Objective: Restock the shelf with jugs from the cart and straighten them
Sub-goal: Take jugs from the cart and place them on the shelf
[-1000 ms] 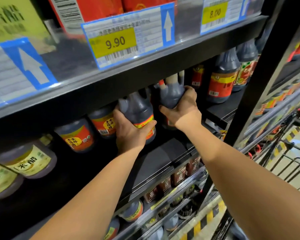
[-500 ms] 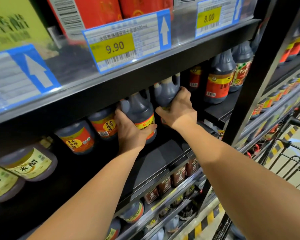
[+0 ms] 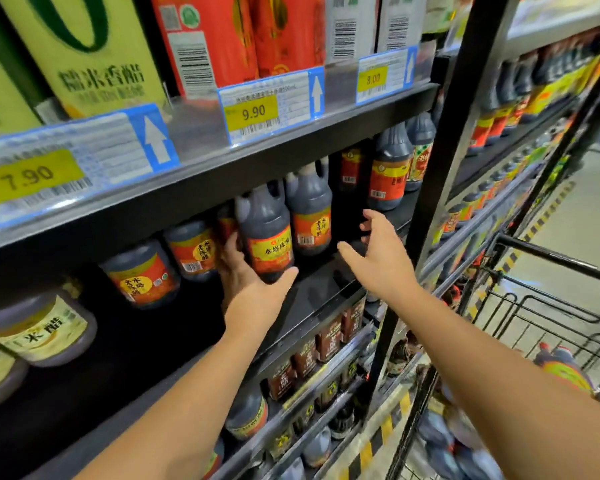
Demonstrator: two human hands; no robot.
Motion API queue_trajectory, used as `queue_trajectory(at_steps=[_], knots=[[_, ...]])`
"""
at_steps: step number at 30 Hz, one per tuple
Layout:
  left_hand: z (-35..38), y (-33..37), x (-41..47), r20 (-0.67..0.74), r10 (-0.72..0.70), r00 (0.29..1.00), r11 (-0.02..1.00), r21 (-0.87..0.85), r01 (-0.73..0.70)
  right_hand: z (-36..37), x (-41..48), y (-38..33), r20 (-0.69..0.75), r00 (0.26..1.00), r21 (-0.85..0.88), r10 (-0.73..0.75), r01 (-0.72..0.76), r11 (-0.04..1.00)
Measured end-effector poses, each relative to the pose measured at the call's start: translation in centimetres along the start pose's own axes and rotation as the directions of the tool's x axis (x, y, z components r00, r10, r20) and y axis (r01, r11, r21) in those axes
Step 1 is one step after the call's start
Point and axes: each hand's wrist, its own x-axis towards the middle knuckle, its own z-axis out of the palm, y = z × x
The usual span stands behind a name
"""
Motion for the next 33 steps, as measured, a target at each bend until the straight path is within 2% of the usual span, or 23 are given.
queue_trajectory(at_steps=[5,10,15,18,21,25,29,33], knots=[[0.8,1.5,-4.8,0.122,0.136,0.983,0.991,-0.039,-0.132,-4.0,-4.6,1.3,-0.081,0.997,-0.015,0.003,-0.004,1.000],[3.4,4.7,-7.7,0.302,0.254,0.919,0.965,-0.148,-0.218,-9.0,-8.6,3.5,-0.153,0.986,-0.072,0.070,-0.082,0.994],[7.8,7.9,-10.6,0.469,0.315,0.825,0.948,-0.203,-0.247,-13.8,-12.4,7.9,-0.252,0.948,-0.141,0.193,-0.233,0.962],[11.5,9.4,-12.9,0.592,0.327,0.736,0.945,-0.182,-0.274,-16.6,-14.8,11.7,-0.288,0.911,-0.165,0.294,-0.350,0.922],[15.4,10.5,-15.4,0.709,0.294,0.641,0.953,-0.167,-0.252,-19.2,-17.1,16.0,-0.307,0.838,-0.155,0.452,-0.513,0.844],[21.2,11.4,-17.9,0.819,0.214,0.532,0.966,-0.096,-0.242,-21.6,-19.5,21.8,-0.315,0.684,-0.119,0.657,-0.716,0.688],[27.0,11.7,-19.9,0.907,0.090,0.411,0.980,-0.007,-0.199,-22.6,-20.5,27.5,-0.250,0.559,-0.064,0.790,-0.824,0.563],[31.8,11.3,-21.5,0.945,0.010,0.328,0.983,0.051,-0.176,-22.3,-20.2,31.8,-0.171,0.456,-0.047,0.874,-0.889,0.455]])
